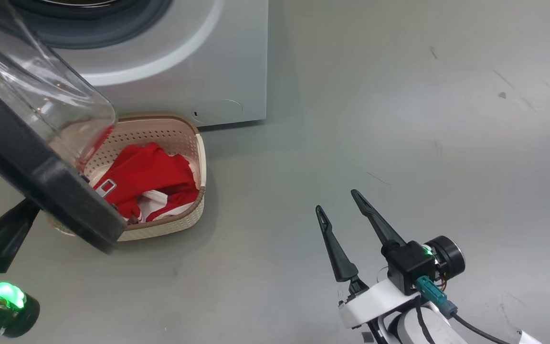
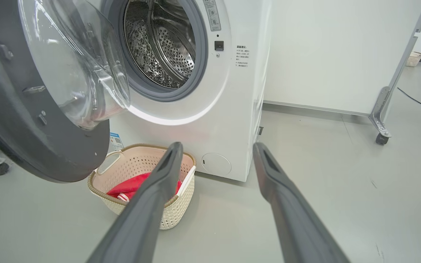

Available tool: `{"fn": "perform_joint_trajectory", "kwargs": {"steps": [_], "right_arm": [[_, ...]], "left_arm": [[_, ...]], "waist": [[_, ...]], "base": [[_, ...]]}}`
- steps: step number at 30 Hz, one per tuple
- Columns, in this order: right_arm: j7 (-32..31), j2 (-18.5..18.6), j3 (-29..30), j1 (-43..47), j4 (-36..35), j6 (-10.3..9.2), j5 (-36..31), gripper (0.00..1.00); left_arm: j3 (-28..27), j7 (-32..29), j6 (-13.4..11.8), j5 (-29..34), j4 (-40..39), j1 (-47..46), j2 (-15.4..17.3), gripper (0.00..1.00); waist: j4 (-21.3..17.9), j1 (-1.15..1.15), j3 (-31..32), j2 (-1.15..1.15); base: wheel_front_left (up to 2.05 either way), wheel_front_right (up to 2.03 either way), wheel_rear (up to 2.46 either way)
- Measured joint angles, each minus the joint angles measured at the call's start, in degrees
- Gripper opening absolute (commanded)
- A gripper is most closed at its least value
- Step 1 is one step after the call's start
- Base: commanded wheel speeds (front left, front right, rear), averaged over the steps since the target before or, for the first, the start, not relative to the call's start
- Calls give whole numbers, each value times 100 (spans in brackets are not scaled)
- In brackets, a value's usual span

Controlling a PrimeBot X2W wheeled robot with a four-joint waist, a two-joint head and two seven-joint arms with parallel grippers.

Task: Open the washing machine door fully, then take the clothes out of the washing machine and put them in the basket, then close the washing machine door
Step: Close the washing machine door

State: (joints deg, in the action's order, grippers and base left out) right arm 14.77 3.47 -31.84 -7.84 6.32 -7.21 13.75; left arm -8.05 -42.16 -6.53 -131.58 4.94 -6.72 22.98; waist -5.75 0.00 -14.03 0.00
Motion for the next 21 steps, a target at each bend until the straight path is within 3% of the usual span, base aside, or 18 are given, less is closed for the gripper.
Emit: {"fn": "perform_joint_trajectory", "kwargs": {"steps": [21], "right_arm": [[0,-21,14,366,-511,0,1,100]], "left_arm": [[43,626,-32,-114,-226,-8,-78,0]], "waist": [[-1023,0,-394,0]], "base": [[0,0,0]]}}
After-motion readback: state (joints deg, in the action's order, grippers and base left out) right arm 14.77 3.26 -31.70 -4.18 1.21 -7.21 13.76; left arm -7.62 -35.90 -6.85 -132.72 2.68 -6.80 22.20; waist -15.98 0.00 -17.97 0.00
